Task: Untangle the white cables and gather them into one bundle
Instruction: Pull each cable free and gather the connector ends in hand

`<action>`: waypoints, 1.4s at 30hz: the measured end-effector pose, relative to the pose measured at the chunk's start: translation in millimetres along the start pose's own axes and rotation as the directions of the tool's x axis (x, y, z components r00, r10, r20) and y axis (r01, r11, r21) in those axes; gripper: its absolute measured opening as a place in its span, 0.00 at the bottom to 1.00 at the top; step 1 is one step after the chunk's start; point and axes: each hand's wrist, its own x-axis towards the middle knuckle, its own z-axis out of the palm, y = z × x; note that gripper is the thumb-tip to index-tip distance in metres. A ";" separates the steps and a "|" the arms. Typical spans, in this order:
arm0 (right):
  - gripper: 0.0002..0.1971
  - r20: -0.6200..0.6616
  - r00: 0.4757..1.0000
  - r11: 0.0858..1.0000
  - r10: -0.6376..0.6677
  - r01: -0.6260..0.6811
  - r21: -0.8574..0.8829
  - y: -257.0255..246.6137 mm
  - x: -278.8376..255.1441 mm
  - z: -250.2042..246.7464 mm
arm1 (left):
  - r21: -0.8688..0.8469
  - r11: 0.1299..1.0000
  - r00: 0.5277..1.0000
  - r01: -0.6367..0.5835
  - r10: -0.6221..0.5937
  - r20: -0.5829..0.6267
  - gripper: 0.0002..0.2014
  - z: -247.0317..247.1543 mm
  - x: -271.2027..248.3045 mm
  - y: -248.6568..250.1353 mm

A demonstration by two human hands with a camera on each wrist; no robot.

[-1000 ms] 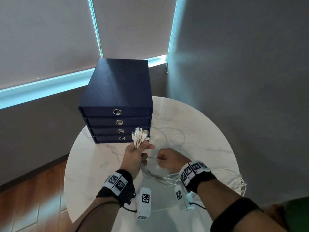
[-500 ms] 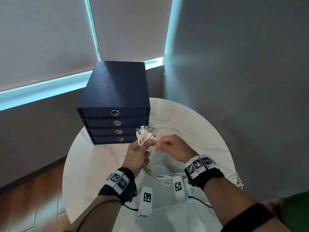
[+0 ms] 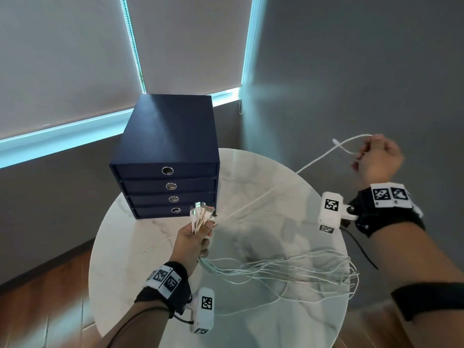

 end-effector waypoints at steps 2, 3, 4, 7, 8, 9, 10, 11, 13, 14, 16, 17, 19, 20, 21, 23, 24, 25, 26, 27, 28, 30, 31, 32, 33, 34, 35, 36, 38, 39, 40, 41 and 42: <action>0.13 -0.020 1.000 0.989 0.000 -0.003 -0.148 19.0 8.9 -13.6 | -0.009 1.000 1.000 -0.006 0.006 -0.013 0.07 2.4 0.3 0.0; 0.11 -0.001 1.000 0.971 0.019 -0.018 -0.240 29.8 8.8 -18.6 | -0.011 1.000 1.000 -0.010 0.010 -0.013 0.06 4.5 0.9 0.9; 0.08 0.042 0.998 0.942 0.054 -0.037 -0.333 43.2 5.8 -22.3 | -0.008 1.000 1.000 -0.016 0.016 -0.006 0.05 7.5 1.8 2.6; 0.11 0.270 0.952 0.870 0.142 0.010 -0.492 77.0 -27.8 -20.2 | 0.029 0.998 0.999 -0.048 0.048 0.022 0.04 20.8 3.2 9.0; 0.13 0.366 0.918 0.873 0.154 0.047 -0.485 83.1 -48.0 -15.0 | 0.042 0.997 0.998 -0.060 0.058 0.038 0.04 25.8 2.9 11.7; 0.13 0.480 0.863 0.880 0.159 0.096 -0.465 86.2 -68.9 -9.7 | 0.055 0.996 0.996 -0.070 0.067 0.054 0.05 31.1 2.1 14.3; 0.12 0.604 0.779 0.896 0.168 0.135 -0.423 83.2 -93.5 -3.2 | 0.071 0.994 0.995 -0.081 0.076 0.069 0.06 36.2 1.5 16.4; 0.12 0.725 0.663 0.909 0.186 0.165 -0.384 80.2 -116.6 2.4 | 0.089 0.992 0.993 -0.090 0.083 0.080 0.06 40.5 0.8 18.2; 0.08 0.886 0.405 0.889 0.224 0.288 -0.356 75.0 -154.3 12.3 | 0.118 0.987 0.991 -0.107 0.096 0.089 0.06 46.5 0.2 20.1; 0.04 0.917 0.315 0.859 0.244 0.369 -0.355 74.6 -166.0 15.9 | 0.122 0.986 0.991 -0.110 0.100 0.088 0.06 47.5 0.1 20.4; 0.08 0.930 0.277 0.811 0.240 0.469 -0.349 74.7 -174.1 20.6 | 0.115 0.988 0.993 -0.101 0.092 0.078 0.06 44.3 -0.4 20.6; 0.08 0.925 0.307 0.810 0.225 0.469 -0.353 74.1 -170.5 22.2 | 0.101 0.991 0.994 -0.088 0.081 0.075 0.05 40.6 -1.0 20.3; 0.07 0.905 0.392 0.844 0.165 0.418 -0.335 70.3 -153.7 24.0 | 0.065 0.996 0.996 -0.062 0.058 0.066 0.04 30.4 -1.6 17.2; 0.07 0.877 0.464 0.869 0.127 0.374 -0.324 67.0 -142.4 23.7 | 0.051 0.997 0.997 -0.050 0.047 0.053 0.04 24.7 -1.4 14.9; 0.07 0.822 0.561 0.892 0.099 0.316 -0.324 64.7 -129.4 22.2 | 0.042 0.998 0.999 -0.038 0.037 0.037 0.05 19.5 -0.6 12.1; 0.05 0.653 0.754 0.937 0.071 0.175 -0.303 58.7 -101.4 18.1 | 0.039 0.999 1.000 -0.017 0.017 0.007 0.06 11.0 1.0 6.1; 0.05 0.559 0.826 0.952 0.073 0.110 -0.287 56.2 -88.5 14.8 | 0.047 0.999 1.000 -0.004 0.005 -0.006 0.06 8.0 1.1 3.4; 0.06 0.468 0.880 0.963 0.084 0.049 -0.266 53.2 -77.4 10.6 | 0.060 0.998 1.000 0.010 -0.009 -0.018 0.07 5.8 1.2 1.4; 0.07 0.382 0.919 0.972 0.098 -0.005 -0.236 50.2 -68.0 5.5 | 0.075 0.997 0.999 0.025 -0.023 -0.027 0.07 4.5 1.4 -0.7; 0.07 0.310 0.944 0.976 0.115 -0.048 -0.213 50.3 -59.1 -0.1 | 0.086 0.996 0.999 0.038 -0.035 -0.034 0.07 3.8 1.6 -2.6; 0.07 0.255 0.957 0.974 0.141 -0.088 -0.208 52.6 -52.2 -5.9 | 0.094 0.994 0.998 0.048 -0.044 -0.040 0.07 4.0 2.1 -3.7; 0.08 0.204 0.953 0.946 0.223 -0.161 -0.280 64.1 -44.0 -15.8 | 0.096 0.994 0.997 0.054 -0.048 -0.059 0.06 5.8 3.0 -3.7; 0.10 0.198 0.945 0.924 0.261 -0.185 -0.336 70.9 -43.1 -20.0 | 0.091 0.994 0.997 0.054 -0.048 -0.066 0.06 7.5 3.7 -3.3; 0.14 0.210 0.935 0.901 0.286 -0.188 -0.390 77.2 -44.7 -23.0 | 0.088 0.995 0.997 0.052 -0.046 -0.068 0.05 9.8 4.2 -2.3; 0.20 0.240 0.930 0.873 0.278 -0.141 -0.467 83.6 -49.0 -25.2 | 0.089 0.995 0.997 0.047 -0.041 -0.065 0.05 12.2 4.4 -0.9; 0.26 0.294 0.926 0.836 0.235 -0.038 -0.547 88.0 -56.9 -26.1 | 0.096 0.995 0.998 0.041 -0.035 -0.060 0.04 15.2 4.5 0.2; 0.28 0.374 0.912 0.801 0.170 0.092 -0.591 88.0 -69.6 -25.2 | 0.104 0.994 0.998 0.034 -0.029 -0.050 0.03 18.4 4.3 1.5; 0.28 0.471 0.876 0.785 0.104 0.219 -0.580 89.1 -84.9 -21.7 | 0.113 0.993 0.999 0.029 -0.024 -0.038 0.02 21.5 3.8 2.5; 0.22 0.708 0.707 0.795 0.007 0.425 -0.433 91.0 -119.0 -11.2 | 0.138 0.990 1.000 0.020 -0.017 -0.022 0.04 26.9 3.5 3.1; 0.18 0.805 0.593 0.783 -0.014 0.507 -0.360 90.7 -138.6 -4.8 | 0.155 0.988 1.000 0.017 -0.014 -0.017 0.06 29.5 3.2 3.4; 0.15 0.878 0.478 0.747 -0.036 0.596 -0.294 95.0 -153.8 0.6 | 0.170 0.985 1.000 0.014 -0.012 -0.013 0.08 32.0 2.9 4.0; 0.14 0.928 0.367 0.697 -0.057 0.680 -0.227 98.7 -167.9 6.0 | 0.181 0.983 1.000 0.012 -0.010 -0.012 0.10 33.5 2.2 4.7; 0.15 0.955 0.288 0.654 -0.067 0.736 -0.176 102.7 -179.2 10.9 | 0.187 0.982 1.000 0.012 -0.009 -0.014 0.11 34.1 1.3 5.5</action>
